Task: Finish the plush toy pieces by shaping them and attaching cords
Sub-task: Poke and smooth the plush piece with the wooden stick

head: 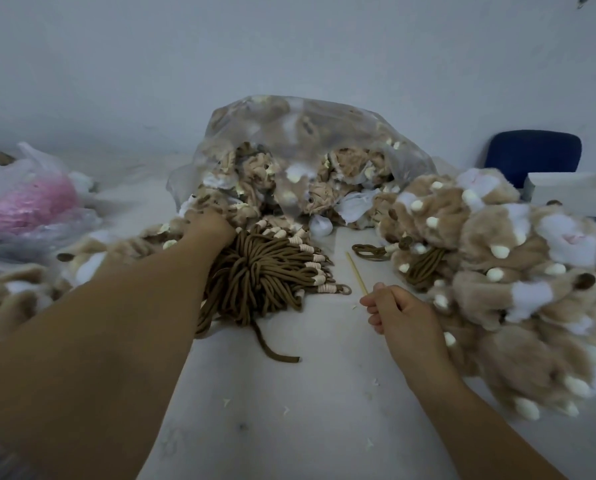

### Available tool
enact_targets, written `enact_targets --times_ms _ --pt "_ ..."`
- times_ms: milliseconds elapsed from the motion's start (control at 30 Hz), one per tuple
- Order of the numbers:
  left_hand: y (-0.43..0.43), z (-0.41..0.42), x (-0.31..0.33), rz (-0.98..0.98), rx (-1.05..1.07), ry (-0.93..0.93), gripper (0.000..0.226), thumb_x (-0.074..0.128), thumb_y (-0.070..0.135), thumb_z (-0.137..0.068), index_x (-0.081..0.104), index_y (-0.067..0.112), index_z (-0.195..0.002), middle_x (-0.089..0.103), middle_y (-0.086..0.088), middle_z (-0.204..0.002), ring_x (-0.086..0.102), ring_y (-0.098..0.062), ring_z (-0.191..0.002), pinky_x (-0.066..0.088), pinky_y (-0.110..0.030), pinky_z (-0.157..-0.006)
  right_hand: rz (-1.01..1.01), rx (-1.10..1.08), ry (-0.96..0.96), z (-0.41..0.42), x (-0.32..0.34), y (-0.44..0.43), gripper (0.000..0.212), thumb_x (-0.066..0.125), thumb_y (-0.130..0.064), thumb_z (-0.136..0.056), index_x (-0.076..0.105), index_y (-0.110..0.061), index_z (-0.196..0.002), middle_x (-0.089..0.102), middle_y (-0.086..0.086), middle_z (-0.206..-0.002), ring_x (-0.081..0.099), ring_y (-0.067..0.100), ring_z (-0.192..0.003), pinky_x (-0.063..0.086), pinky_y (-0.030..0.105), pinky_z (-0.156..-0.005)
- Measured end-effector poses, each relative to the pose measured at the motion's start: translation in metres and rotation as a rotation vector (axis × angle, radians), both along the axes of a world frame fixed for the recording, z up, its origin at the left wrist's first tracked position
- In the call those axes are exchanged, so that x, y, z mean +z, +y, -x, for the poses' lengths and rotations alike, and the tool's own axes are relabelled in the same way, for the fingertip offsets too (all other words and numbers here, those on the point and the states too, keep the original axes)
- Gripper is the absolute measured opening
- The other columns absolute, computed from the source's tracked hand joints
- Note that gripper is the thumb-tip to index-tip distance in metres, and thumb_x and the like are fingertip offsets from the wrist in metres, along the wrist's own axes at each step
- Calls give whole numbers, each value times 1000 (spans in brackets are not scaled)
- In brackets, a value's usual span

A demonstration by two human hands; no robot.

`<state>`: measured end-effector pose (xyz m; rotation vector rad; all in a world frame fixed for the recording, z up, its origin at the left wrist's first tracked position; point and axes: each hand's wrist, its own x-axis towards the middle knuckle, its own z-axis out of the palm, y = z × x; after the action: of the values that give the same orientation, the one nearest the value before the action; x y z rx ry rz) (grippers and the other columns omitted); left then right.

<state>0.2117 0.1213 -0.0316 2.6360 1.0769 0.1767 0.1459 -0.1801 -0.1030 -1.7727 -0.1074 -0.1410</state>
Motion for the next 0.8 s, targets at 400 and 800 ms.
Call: enact_targets --times_ms 400,800 --pt "1 30 13 277 14 -682 24 50 20 -98 59 0 -108 64 -17 -102 61 -33 -97 42 -31 -70 -20 7 -11 -2 -2 0 37 50 -34 -96 69 -21 -66 63 -4 -70 56 -3 -55 46 28 -63" --pt "-162 134 -42 1176 -519 -720 25 48 21 -103 51 13 -80 52 3 -50 44 -9 -42 38 -21 -45 57 266 -207 17 11 1 26 51 -59 -83 53 -45 -105 62 -19 -108 62 -4 -93 48 9 -68"
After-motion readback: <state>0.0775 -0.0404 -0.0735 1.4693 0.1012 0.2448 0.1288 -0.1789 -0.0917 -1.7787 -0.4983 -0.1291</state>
